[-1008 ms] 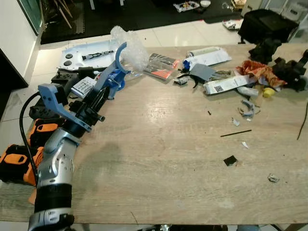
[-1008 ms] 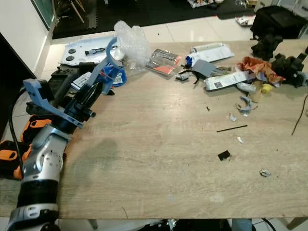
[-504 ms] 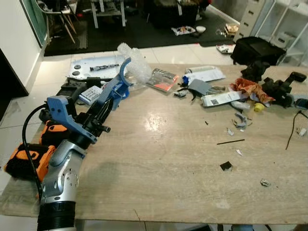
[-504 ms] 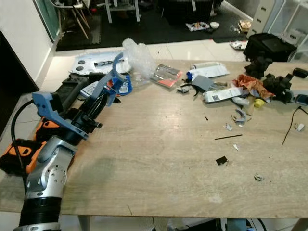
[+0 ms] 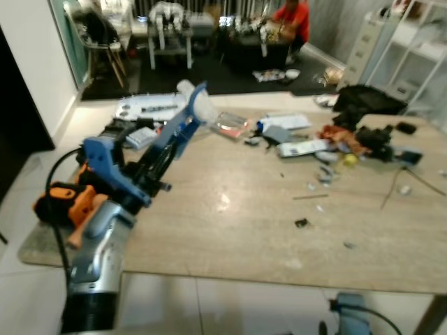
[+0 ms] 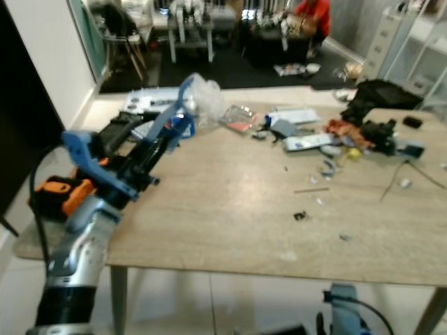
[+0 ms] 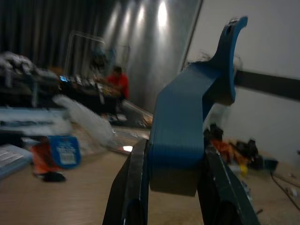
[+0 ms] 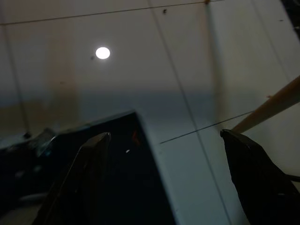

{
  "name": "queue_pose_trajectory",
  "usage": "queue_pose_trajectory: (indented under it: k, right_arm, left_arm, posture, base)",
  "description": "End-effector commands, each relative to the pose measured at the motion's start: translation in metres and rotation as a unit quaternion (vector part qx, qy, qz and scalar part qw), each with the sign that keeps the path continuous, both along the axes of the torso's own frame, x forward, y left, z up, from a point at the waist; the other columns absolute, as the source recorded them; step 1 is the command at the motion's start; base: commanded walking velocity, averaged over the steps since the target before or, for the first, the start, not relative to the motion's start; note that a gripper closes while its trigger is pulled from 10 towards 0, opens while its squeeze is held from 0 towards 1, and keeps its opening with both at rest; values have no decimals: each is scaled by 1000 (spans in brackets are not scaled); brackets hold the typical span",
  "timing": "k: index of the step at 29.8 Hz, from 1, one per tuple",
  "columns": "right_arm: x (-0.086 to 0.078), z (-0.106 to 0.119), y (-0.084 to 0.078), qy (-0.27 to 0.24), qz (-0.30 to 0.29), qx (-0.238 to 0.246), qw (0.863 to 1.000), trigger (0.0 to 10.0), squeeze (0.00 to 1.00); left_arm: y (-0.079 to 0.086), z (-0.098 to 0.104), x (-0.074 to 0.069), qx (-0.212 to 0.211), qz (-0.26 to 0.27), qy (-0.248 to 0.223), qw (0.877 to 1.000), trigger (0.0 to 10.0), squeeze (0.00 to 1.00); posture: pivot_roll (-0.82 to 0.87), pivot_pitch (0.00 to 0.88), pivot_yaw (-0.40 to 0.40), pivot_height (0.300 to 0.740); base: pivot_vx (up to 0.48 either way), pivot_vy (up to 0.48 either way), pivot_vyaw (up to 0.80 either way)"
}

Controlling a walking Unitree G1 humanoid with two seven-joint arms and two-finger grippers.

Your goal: Picking trash to rubbish bin

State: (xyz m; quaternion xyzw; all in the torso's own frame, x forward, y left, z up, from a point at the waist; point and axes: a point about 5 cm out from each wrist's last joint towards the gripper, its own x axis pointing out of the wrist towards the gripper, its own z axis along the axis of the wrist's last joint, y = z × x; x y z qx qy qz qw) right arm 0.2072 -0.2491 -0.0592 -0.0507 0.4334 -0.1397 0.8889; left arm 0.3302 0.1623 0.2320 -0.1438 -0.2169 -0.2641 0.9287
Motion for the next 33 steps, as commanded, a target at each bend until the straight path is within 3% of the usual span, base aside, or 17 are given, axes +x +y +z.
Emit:
queue_pose_trajectory:
  k: [1,11,16,18,19,21,22,23,24,25,26,30,33]
  right_arm:
    - [-3,-2,0,6,1,-1,1000,10000,0]
    - [-5,-3,1,9,2,1,1000,10000,0]
    - [-6,-4,3,12,0,4,1000,10000,0]
    - [-6,-5,4,13,-1,5,1000,10000,0]
    - [-6,-5,4,13,-1,5,1000,10000,0]
    - [-9,-7,5,17,-1,6,1000,10000,0]
    - [-9,-7,5,17,-1,6,1000,10000,0]
    - [-13,-9,5,23,-2,5,1000,10000,0]
    - [-15,-10,4,26,-2,5,1000,10000,0]
    - [-15,-10,4,26,-2,5,1000,10000,0]
    - [-17,-10,4,29,-3,5,1000,10000,0]
    - [-22,-13,2,36,-8,5,999,10000,0]
    - [-27,-16,3,43,-9,5,999,10000,0]
  left_arm:
    - [4,1,-1,6,7,-6,1000,10000,0]
    - [7,-5,-7,11,-21,0,1000,10000,0]
    - [7,-32,-20,64,-98,32,993,10000,0]
    - [12,-60,-29,126,-134,71,980,10000,0]
    - [12,-60,-29,126,-134,71,980,10000,0]
    - [23,-98,-45,188,-180,132,956,10000,0]
    - [23,-98,-45,188,-180,132,956,10000,0]
    - [34,-131,-68,221,-236,190,927,10000,0]
    - [38,-145,-79,231,-258,214,913,10000,0]
    - [38,-145,-79,231,-258,214,913,10000,0]
    - [43,-155,-87,229,-273,238,904,10000,0]
    - [59,-190,-102,219,-254,325,884,10000,0]
    - [77,-226,-111,213,-173,418,866,10000,0]
  posture:
    - [-119,63,5,740]
    - [-118,54,11,740]
    - [-118,52,18,740]
    - [-118,52,26,740]
    - [-118,52,26,740]
    - [-117,52,28,740]
    - [-117,52,28,740]
    - [-117,53,29,740]
    - [-118,54,31,740]
    - [-118,54,31,740]
    - [-117,54,33,740]
    - [-119,58,38,740]
    - [-124,61,40,740]
  base:
    - [-319,0,0]
    - [-315,0,0]
    - [0,0,0]
    - [0,0,0]
    - [0,0,0]
    - [0,0,0]
    - [0,0,0]
    - [0,0,0]
    - [0,0,0]
    - [0,0,0]
    - [0,0,0]
    - [0,0,0]
    - [0,0,0]
